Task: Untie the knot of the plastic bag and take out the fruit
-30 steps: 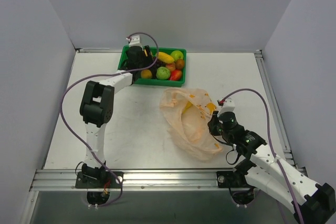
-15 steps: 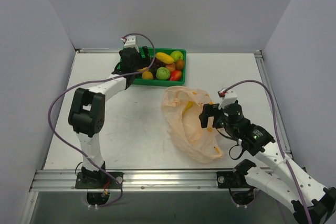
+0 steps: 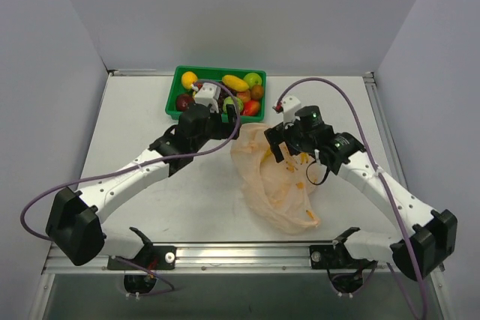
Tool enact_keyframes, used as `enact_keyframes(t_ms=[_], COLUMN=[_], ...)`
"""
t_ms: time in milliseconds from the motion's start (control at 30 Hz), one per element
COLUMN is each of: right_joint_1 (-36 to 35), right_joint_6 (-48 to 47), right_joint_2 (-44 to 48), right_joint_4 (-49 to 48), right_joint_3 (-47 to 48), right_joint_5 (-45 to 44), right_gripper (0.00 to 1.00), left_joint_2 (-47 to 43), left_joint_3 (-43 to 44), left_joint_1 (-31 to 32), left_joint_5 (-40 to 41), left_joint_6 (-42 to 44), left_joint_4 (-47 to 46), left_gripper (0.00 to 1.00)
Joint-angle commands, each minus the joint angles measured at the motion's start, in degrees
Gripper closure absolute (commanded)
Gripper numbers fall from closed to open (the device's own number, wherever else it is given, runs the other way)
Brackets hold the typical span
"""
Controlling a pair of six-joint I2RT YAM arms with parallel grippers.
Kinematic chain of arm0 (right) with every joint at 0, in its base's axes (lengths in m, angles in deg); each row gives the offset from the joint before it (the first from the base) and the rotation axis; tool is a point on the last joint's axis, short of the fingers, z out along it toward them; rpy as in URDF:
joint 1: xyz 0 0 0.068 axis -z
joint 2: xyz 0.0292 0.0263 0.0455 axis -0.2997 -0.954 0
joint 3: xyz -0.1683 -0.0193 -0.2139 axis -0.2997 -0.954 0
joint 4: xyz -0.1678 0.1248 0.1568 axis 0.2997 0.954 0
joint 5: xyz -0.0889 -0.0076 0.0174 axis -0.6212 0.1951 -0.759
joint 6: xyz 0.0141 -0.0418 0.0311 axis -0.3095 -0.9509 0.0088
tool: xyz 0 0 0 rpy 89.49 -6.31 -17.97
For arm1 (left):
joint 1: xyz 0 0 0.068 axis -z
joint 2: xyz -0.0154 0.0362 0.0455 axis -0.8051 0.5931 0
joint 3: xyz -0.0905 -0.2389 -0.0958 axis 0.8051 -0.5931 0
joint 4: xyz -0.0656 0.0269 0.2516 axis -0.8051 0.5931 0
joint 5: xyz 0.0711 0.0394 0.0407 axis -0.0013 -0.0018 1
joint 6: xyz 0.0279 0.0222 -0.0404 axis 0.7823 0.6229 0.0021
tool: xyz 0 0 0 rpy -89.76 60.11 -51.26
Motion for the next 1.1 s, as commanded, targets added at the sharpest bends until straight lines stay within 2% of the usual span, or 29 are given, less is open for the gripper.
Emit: enact_keyframes(t_ms=[0,133,267,433,467,533,567,600,633,667,833,933,1067], right_joint_1=[1.4,3.6,6.0,6.5,6.6,6.6,6.5,6.1,5.8,5.5,0.3,-5.1,-7.2], right_joint_6=[-9.0,-12.1,-13.4,-14.7,-14.4,-13.8,-12.7,-12.1,-11.9,-11.6,-7.0,-4.0,-1.3], right_joint_2=[-5.4,-13.0,-19.1,-25.5,-25.9,-25.7,-25.0,-24.2,-21.7,-20.0,-8.4,-4.0,-0.3], right_joint_4=[1.3,1.2,0.2,0.2,0.2,0.7,0.8,1.0,1.3,1.6,2.3,2.1,-2.3], right_joint_3=[5.3,11.1,13.8,16.3,16.8,17.2,17.3,17.5,17.5,17.4,16.4,14.1,6.1], right_joint_5=[6.7,8.6,8.8,14.1,14.3,14.8,14.4,13.7,12.0,11.3,4.6,-3.7,-6.5], right_gripper=[0.00,0.00,0.00,0.01,0.05,0.33,0.52,0.86,0.97,1.00,1.00,1.00,1.00], left_joint_2=[-3.3,-7.6,-9.7,-7.1,-6.4,-3.7,-2.7,-0.7,0.1,0.8,2.2,-0.5,-5.6], left_joint_3=[-5.5,-9.2,-13.8,-16.3,-16.3,-15.6,-15.1,-14.5,-14.0,-13.0,-10.8,-11.4,-14.4], left_joint_1=[3.0,7.8,11.2,13.4,14.1,14.5,14.8,14.9,15.0,15.2,15.5,15.8,17.2], left_joint_5=[1.4,1.8,0.8,-3.6,-4.1,-4.2,-4.2,-3.6,-2.7,-0.6,5.0,6.8,10.2], left_joint_6=[-3.4,-5.0,-8.8,-12.8,-13.9,-15.4,-15.5,-15.6,-16.0,-16.4,-15.7,-13.4,-11.1], left_joint_4=[8.4,13.1,10.9,5.1,4.3,2.5,2.0,1.9,2.1,2.2,2.5,0.9,-1.2], left_gripper=[0.02,0.02,0.03,0.03,0.03,0.03,0.03,0.02,0.03,0.03,0.03,0.03,0.03])
